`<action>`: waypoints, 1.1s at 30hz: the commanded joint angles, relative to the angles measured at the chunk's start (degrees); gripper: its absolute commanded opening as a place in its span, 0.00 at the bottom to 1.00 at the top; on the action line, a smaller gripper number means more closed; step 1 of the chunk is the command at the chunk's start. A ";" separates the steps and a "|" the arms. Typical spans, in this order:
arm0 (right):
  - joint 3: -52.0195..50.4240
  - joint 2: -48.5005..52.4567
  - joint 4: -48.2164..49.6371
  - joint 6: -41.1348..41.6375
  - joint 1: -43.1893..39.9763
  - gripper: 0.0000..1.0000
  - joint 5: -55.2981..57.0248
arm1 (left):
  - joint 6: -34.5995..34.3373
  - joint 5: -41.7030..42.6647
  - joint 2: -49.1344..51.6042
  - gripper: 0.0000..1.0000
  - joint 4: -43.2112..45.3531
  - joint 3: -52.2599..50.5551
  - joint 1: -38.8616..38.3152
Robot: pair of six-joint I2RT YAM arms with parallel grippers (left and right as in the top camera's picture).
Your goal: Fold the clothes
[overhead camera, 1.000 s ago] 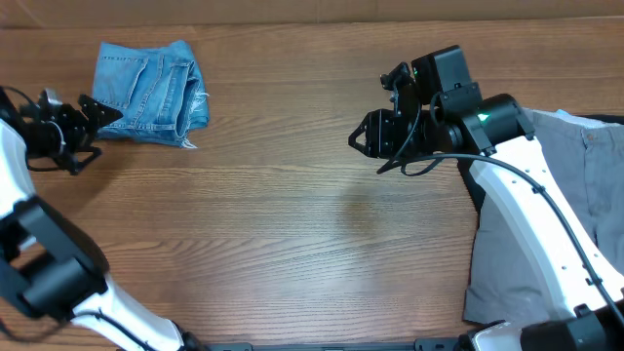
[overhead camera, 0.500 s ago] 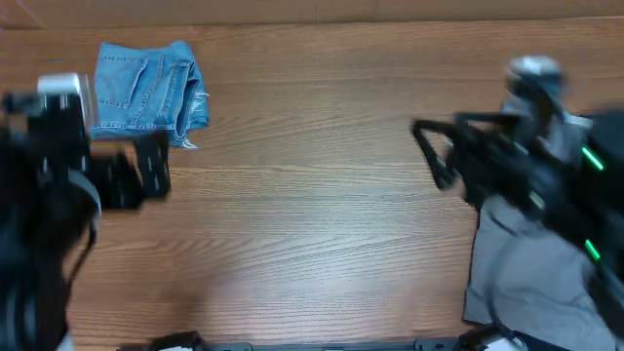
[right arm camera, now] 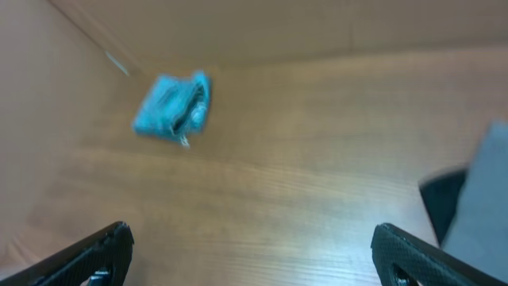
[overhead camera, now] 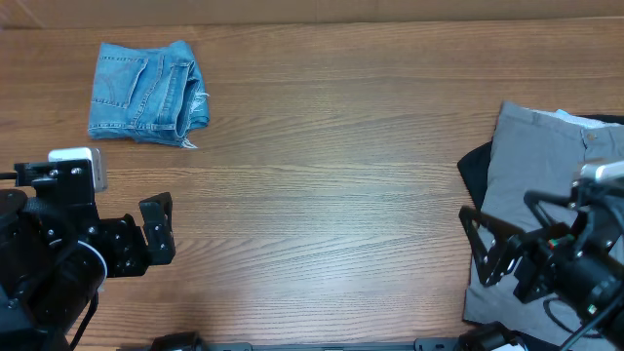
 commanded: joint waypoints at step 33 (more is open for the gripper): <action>-72.57 -32.61 62.99 -18.36 -6.34 1.00 1.77 | 0.83 -0.76 -0.07 1.00 -0.15 -0.52 -0.37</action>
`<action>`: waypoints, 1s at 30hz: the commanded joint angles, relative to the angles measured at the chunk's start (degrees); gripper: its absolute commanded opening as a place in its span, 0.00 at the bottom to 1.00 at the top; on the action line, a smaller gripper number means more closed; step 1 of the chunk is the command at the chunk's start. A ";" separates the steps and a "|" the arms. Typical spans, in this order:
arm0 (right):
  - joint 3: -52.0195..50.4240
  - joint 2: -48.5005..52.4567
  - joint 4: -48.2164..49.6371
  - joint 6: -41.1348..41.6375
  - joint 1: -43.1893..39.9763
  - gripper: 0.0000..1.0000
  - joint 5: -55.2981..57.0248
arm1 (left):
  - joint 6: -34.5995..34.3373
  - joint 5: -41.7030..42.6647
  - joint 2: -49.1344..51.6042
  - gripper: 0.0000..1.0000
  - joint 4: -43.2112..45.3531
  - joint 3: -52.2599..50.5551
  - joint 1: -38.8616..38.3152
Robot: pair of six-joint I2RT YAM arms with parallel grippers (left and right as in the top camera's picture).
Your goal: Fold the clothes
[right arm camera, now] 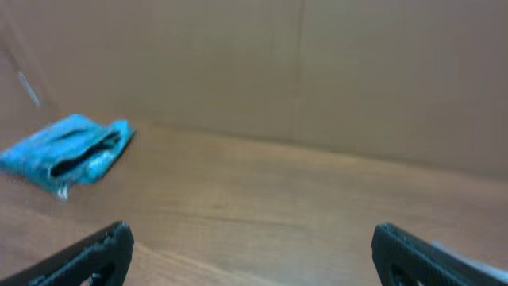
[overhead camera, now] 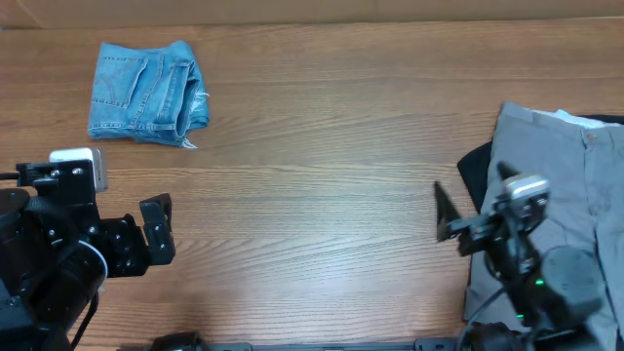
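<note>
Folded blue denim shorts [overhead camera: 146, 93] lie at the far left of the table and show small at the left of the right wrist view [right arm camera: 67, 151]. A grey garment [overhead camera: 565, 166] lies spread at the right edge, on top of a black one [overhead camera: 476, 171]. My right gripper [overhead camera: 450, 226] hovers at the pile's left edge, pointing left over bare wood. It is open wide with nothing between its fingers [right arm camera: 103, 254]. My left gripper [overhead camera: 156, 229] rests at the near left, away from all the clothes; its jaws do not show clearly.
The wooden table [overhead camera: 322, 195] stretches between the denim and the pile. A brown cardboard wall [right arm camera: 317, 71] stands along the far edge. The left arm's bulky base [overhead camera: 49, 253] fills the near left corner.
My right arm has moved left and turned, from over the grey garment to the pile's left edge. Its camera now looks more level, toward the back wall. The left arm and clothes have not moved.
</note>
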 commanded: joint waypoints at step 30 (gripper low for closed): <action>-29.38 -22.21 9.16 -0.50 -0.15 1.00 -3.76 | 0.83 -0.33 -0.07 1.00 0.00 -0.02 -0.37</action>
